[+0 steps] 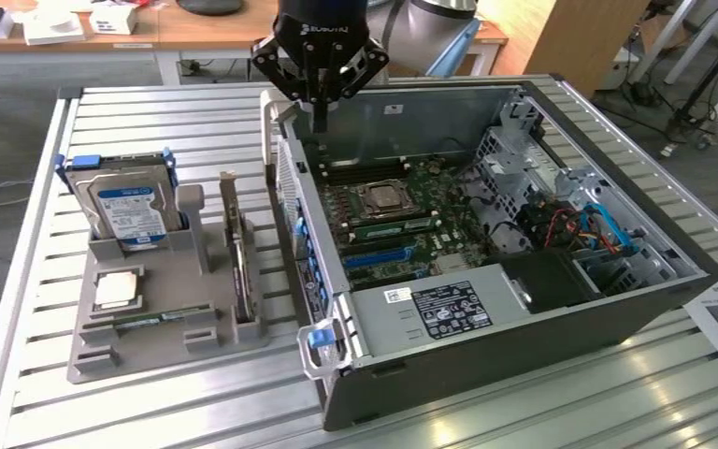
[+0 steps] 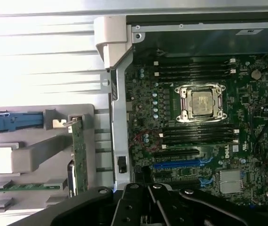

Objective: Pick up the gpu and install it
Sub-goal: 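Reach for the gpu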

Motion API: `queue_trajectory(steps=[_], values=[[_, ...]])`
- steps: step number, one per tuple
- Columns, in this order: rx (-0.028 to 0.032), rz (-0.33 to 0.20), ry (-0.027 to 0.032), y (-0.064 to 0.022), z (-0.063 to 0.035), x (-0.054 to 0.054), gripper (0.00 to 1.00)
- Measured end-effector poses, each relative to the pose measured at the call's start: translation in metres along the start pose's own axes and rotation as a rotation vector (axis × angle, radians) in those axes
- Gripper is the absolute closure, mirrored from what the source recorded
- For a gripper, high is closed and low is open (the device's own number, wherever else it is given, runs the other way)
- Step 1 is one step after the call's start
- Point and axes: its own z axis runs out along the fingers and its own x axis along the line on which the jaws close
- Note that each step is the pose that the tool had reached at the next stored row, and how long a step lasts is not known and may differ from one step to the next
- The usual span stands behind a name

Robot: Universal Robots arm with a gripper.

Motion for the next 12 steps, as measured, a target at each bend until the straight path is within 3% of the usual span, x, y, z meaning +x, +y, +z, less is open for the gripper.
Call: queue_trajectory(steps=[5,12], values=[[0.0,0.0,0.0,-0.0088,-0.0002,0.015,0.89],[-0.0001,0.0,0.0,-0.0281,-0.0007,0.033,0.89]])
